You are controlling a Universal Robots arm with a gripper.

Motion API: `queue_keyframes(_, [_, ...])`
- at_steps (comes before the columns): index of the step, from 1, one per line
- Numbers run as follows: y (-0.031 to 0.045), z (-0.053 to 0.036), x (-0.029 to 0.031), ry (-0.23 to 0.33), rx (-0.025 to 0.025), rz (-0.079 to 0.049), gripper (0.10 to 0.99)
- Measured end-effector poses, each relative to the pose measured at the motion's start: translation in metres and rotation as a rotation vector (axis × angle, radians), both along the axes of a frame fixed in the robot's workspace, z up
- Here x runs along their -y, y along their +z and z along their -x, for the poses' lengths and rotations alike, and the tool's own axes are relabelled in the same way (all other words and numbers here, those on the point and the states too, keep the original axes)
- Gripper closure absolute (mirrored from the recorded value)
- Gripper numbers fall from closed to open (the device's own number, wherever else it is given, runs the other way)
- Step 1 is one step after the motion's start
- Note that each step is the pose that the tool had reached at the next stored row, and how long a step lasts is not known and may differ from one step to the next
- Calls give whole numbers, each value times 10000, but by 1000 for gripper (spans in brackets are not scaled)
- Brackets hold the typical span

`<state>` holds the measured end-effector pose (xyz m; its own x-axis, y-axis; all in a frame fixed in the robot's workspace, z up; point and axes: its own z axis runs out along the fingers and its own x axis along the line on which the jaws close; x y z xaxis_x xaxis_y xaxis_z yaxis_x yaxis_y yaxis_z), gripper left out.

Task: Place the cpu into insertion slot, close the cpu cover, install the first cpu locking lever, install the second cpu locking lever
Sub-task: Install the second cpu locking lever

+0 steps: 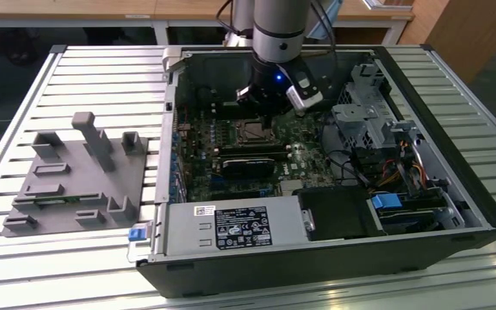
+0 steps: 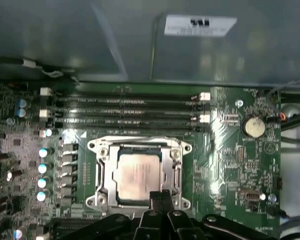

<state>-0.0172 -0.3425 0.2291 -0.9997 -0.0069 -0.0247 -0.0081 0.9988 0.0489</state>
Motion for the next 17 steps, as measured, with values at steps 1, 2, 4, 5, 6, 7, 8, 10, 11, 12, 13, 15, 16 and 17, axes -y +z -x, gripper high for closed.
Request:
queue_keyframes(1, [0,0,19,1,0,-9,976])
queue_keyframes(2, [0,0,37,1,0,-16,976])
queue_keyframes(4, [0,-1,63,1,-4,-30,976])
queue_keyframes(5, [0,-1,74,1,-6,-35,976])
queue_keyframes(6, [0,-2,87,1,-9,-41,976])
queue_keyframes(7, [0,-3,102,1,-11,-48,976])
queue_keyframes(8, [0,-3,118,1,-15,-52,976])
queue_keyframes(10, [0,-4,148,1,-24,-56,976])
queue_keyframes(11, [0,-4,164,0,-25,-58,976])
queue_keyframes(12, [0,-4,180,0,-26,-58,976])
queue_keyframes(13, [0,-4,192,1,-25,-61,976])
queue_keyframes(15, [0,7,204,-1,-25,-64,976])
queue_keyframes(16, [0,19,207,1,-25,-66,976])
queue_keyframes(17, [0,35,209,1,-26,-72,976])
